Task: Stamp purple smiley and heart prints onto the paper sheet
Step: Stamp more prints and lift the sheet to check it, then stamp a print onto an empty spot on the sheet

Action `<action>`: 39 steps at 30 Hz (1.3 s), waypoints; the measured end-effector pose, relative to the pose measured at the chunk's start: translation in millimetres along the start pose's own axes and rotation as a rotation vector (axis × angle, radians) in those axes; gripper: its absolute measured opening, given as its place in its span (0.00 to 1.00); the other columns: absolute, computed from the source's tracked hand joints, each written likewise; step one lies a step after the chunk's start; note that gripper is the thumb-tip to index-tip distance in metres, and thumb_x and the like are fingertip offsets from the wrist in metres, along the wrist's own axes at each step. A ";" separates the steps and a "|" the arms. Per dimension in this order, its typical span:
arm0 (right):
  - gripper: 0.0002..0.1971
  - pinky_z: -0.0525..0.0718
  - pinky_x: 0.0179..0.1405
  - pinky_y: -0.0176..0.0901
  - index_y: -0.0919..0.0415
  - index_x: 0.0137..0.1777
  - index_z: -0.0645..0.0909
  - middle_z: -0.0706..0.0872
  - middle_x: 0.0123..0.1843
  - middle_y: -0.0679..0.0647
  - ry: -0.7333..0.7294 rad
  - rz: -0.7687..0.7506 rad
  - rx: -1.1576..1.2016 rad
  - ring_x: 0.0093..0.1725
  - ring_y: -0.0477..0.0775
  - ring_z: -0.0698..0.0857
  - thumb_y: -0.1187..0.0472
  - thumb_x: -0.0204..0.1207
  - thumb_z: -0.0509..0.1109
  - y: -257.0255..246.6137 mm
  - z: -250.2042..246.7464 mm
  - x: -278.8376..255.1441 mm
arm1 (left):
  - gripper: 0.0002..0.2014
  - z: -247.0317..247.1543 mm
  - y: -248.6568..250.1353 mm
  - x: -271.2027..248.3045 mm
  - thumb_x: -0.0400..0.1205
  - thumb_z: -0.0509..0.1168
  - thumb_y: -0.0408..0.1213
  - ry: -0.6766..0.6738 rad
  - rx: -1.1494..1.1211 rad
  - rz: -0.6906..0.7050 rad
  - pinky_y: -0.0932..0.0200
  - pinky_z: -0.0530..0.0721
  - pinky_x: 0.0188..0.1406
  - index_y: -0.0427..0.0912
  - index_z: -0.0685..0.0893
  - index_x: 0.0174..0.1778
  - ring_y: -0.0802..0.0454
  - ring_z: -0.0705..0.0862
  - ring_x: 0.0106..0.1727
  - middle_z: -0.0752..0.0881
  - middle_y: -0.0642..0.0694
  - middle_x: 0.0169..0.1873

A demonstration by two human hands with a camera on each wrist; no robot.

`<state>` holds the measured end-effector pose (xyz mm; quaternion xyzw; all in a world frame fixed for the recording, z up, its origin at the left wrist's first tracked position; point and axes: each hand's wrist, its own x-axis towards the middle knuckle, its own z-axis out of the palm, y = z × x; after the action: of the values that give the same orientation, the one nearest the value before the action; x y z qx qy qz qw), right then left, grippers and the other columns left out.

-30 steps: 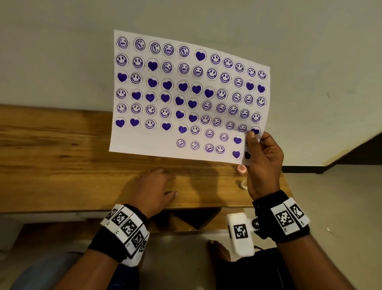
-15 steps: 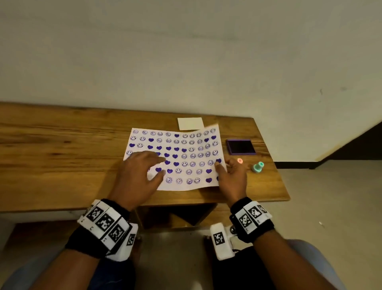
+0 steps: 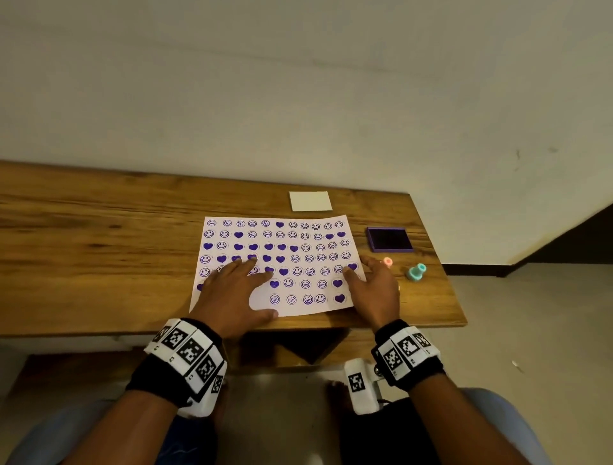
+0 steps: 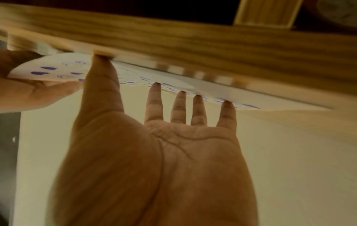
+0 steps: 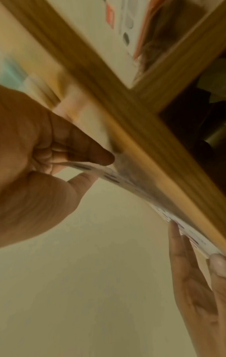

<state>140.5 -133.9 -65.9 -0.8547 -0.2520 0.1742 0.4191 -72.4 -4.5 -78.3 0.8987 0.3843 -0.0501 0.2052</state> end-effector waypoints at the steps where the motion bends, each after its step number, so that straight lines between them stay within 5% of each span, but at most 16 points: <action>1: 0.24 0.91 0.49 0.52 0.56 0.74 0.78 0.90 0.60 0.52 0.005 -0.028 -0.086 0.48 0.50 0.90 0.50 0.79 0.73 -4.0 -4.9 -0.1 | 0.41 -0.4 0.2 -0.1 0.71 0.66 0.69 0.001 0.001 -0.001 0.42 0.51 0.82 0.66 0.60 0.80 0.50 0.50 0.84 0.52 0.55 0.84; 5: 0.18 0.74 0.33 0.32 0.52 0.65 0.85 0.92 0.47 0.50 0.129 -0.169 -0.348 0.37 0.40 0.83 0.45 0.80 0.70 -21.4 -42.3 5.2 | 0.41 -3.1 1.4 -1.3 0.71 0.66 0.68 0.008 0.003 -0.009 0.42 0.51 0.82 0.65 0.60 0.80 0.49 0.51 0.84 0.53 0.55 0.84; 9: 0.13 0.80 0.49 0.43 0.51 0.58 0.89 0.92 0.51 0.50 0.304 -0.185 -0.417 0.51 0.53 0.88 0.46 0.78 0.73 -16.7 -82.7 24.8 | 0.41 -2.2 -0.1 -0.3 0.71 0.66 0.68 0.004 -0.007 -0.005 0.41 0.52 0.82 0.65 0.60 0.80 0.49 0.51 0.84 0.53 0.54 0.84; 13: 0.16 0.81 0.51 0.49 0.53 0.61 0.87 0.86 0.60 0.59 0.121 -0.011 -0.567 0.57 0.64 0.86 0.51 0.75 0.75 17.1 -91.7 48.7 | 0.42 -2.4 -0.8 2.1 0.69 0.68 0.68 0.017 -0.013 0.000 0.39 0.53 0.82 0.64 0.62 0.79 0.49 0.53 0.84 0.55 0.54 0.84; 17: 0.09 0.82 0.57 0.49 0.55 0.57 0.90 0.90 0.59 0.60 0.046 0.025 -0.590 0.58 0.62 0.87 0.58 0.78 0.75 20.2 -87.2 48.7 | 0.40 -3.9 3.7 0.8 0.70 0.70 0.66 0.081 -0.092 0.039 0.42 0.53 0.82 0.61 0.67 0.78 0.50 0.56 0.83 0.61 0.54 0.82; 20: 0.10 0.83 0.61 0.49 0.56 0.58 0.90 0.91 0.58 0.57 0.125 -0.062 -0.382 0.58 0.57 0.88 0.58 0.78 0.76 4.8 -85.7 44.9 | 0.31 -3.3 9.5 -2.5 0.73 0.71 0.59 0.244 -0.230 0.136 0.53 0.61 0.75 0.55 0.78 0.72 0.50 0.66 0.79 0.72 0.52 0.76; 22: 0.08 0.89 0.54 0.51 0.54 0.55 0.90 0.92 0.51 0.53 0.088 -0.140 -0.096 0.49 0.51 0.91 0.57 0.76 0.77 -10.4 -79.5 33.2 | 0.25 -1.6 16.8 -4.5 0.75 0.69 0.55 0.354 -0.344 0.202 0.58 0.68 0.69 0.52 0.82 0.68 0.52 0.74 0.72 0.80 0.51 0.69; 25: 0.03 0.87 0.35 0.38 0.57 0.49 0.89 0.93 0.42 0.54 -0.205 -0.118 0.273 0.37 0.45 0.91 0.63 0.77 0.76 -32.1 -49.0 -1.7 | 0.23 1.3 38.4 -11.7 0.79 0.70 0.50 0.406 -0.447 0.310 0.61 0.77 0.63 0.52 0.80 0.71 0.59 0.79 0.64 0.82 0.54 0.65; 27: 0.03 0.86 0.37 0.37 0.63 0.50 0.90 0.93 0.43 0.58 -0.361 -0.080 0.404 0.38 0.47 0.90 0.66 0.77 0.76 -37.5 -24.7 -17.1 | 0.26 4.7 51.3 -15.8 0.79 0.70 0.48 0.411 -0.484 0.374 0.65 0.80 0.58 0.51 0.76 0.74 0.62 0.81 0.59 0.83 0.55 0.63; 32: 0.06 0.88 0.42 0.39 0.67 0.51 0.90 0.93 0.45 0.61 -0.486 -0.034 0.554 0.43 0.52 0.91 0.70 0.75 0.76 -33.1 -2.8 -23.2 | 0.19 -0.1 50.3 -14.6 0.78 0.72 0.40 0.505 -0.620 0.348 0.60 0.88 0.52 0.43 0.85 0.65 0.58 0.87 0.51 0.88 0.49 0.54; 36: 0.09 0.89 0.42 0.39 0.69 0.53 0.89 0.92 0.44 0.61 -0.534 0.028 0.655 0.42 0.53 0.90 0.74 0.74 0.76 -32.2 -3.1 -24.5 | 0.18 -4.0 51.5 -17.4 0.77 0.73 0.37 0.457 -0.779 0.310 0.67 0.86 0.52 0.44 0.85 0.65 0.61 0.88 0.51 0.88 0.53 0.52; 39: 0.11 0.87 0.40 0.36 0.70 0.56 0.88 0.91 0.39 0.58 -0.519 -0.067 0.556 0.39 0.51 0.90 0.74 0.73 0.76 -35.6 -6.3 -26.6 | 0.17 -5.6 53.3 -14.4 0.76 0.74 0.35 0.375 -0.990 0.212 0.61 0.87 0.53 0.45 0.86 0.62 0.59 0.89 0.50 0.91 0.51 0.49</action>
<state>112.0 -134.7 -31.3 -0.6272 -0.3207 0.4327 0.5627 -44.9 -44.9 -52.1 0.7219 0.2994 0.3194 0.5360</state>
